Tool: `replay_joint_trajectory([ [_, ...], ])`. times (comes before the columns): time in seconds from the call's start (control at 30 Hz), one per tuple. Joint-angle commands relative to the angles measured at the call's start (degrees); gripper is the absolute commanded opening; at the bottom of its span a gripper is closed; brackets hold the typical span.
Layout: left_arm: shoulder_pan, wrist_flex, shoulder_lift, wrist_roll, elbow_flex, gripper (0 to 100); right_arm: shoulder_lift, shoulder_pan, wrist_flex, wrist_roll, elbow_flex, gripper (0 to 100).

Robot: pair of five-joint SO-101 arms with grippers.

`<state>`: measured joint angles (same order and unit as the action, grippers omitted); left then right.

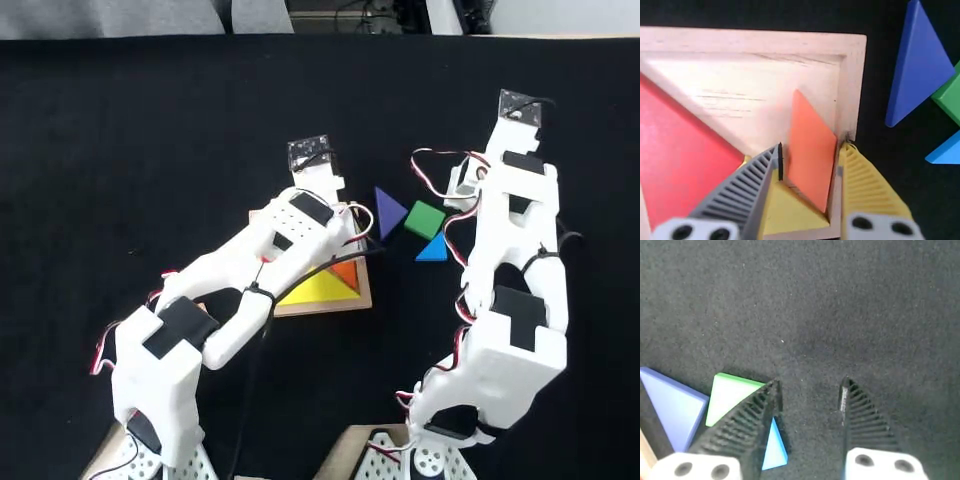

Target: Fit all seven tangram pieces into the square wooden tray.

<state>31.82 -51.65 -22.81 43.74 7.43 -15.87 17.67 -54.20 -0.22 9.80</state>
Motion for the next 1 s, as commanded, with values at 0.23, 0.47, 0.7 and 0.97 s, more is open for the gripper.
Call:
replay_joint_trajectory([
  [0.23,-5.67,-26.99,15.65,-11.78,-16.40,19,0.84,0.44,1.05,-0.44,-3.30,18.7],
  [0.47,-17.63,-37.71,29.10,-20.40,-16.92,19,0.84,-1.67,1.05,-0.18,-2.95,15.8],
  [0.7,-25.89,-45.54,52.31,-30.42,-12.00,19,1.27,-7.30,0.62,5.80,-0.66,2.2],
  [0.97,-38.37,-34.20,68.57,-45.19,20.53,19,1.45,-14.51,-3.60,7.74,-0.48,1.1],
])
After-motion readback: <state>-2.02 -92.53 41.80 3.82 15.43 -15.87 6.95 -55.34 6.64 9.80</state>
